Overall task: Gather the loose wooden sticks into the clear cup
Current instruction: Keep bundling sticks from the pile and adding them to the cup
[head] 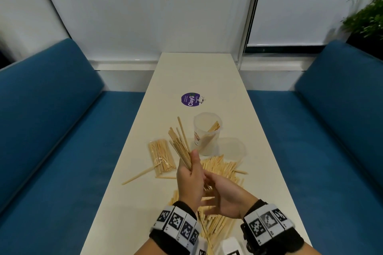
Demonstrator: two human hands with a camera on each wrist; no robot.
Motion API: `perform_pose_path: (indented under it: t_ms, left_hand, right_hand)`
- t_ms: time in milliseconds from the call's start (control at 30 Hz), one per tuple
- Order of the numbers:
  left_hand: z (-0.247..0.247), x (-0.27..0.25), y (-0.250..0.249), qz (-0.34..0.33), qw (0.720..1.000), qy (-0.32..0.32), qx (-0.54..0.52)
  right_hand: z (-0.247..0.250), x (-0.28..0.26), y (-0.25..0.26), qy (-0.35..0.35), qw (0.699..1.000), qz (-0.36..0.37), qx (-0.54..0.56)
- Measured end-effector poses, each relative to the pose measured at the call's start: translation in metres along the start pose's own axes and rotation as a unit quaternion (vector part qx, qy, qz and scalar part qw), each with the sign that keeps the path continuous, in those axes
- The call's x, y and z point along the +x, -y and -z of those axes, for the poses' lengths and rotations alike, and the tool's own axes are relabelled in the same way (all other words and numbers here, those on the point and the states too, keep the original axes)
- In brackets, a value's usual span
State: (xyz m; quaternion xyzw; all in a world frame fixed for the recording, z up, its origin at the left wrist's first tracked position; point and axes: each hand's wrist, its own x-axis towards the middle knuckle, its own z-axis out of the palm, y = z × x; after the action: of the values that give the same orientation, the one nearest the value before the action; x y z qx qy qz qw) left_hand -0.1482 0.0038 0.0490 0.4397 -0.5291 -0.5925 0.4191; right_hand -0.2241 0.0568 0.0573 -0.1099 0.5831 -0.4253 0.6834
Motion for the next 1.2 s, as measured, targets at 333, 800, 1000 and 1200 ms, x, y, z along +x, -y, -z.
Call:
perform_pose_path:
  t_ms: [333, 800, 1000, 1200]
  left_hand:
    - [0.011, -0.002, 0.001, 0.095, 0.948, 0.281, 0.115]
    - [0.029, 0.004, -0.017, 0.193, 0.901, 0.388, 0.028]
    - [0.037, 0.003, -0.007, 0.242, 0.880, 0.403, -0.064]
    - [0.042, -0.001, 0.001, 0.333, 0.851, 0.368, -0.172]
  right_hand:
    - [0.008, 0.006, 0.017, -0.071, 0.919, 0.301, -0.246]
    - [0.000, 0.023, 0.012, -0.089, 0.920, 0.328, -0.196]
    - [-0.007, 0.019, 0.013, -0.068, 0.943, 0.311, -0.102]
    - [-0.004, 0.018, 0.018, -0.158, 0.905, 0.385, -0.095]
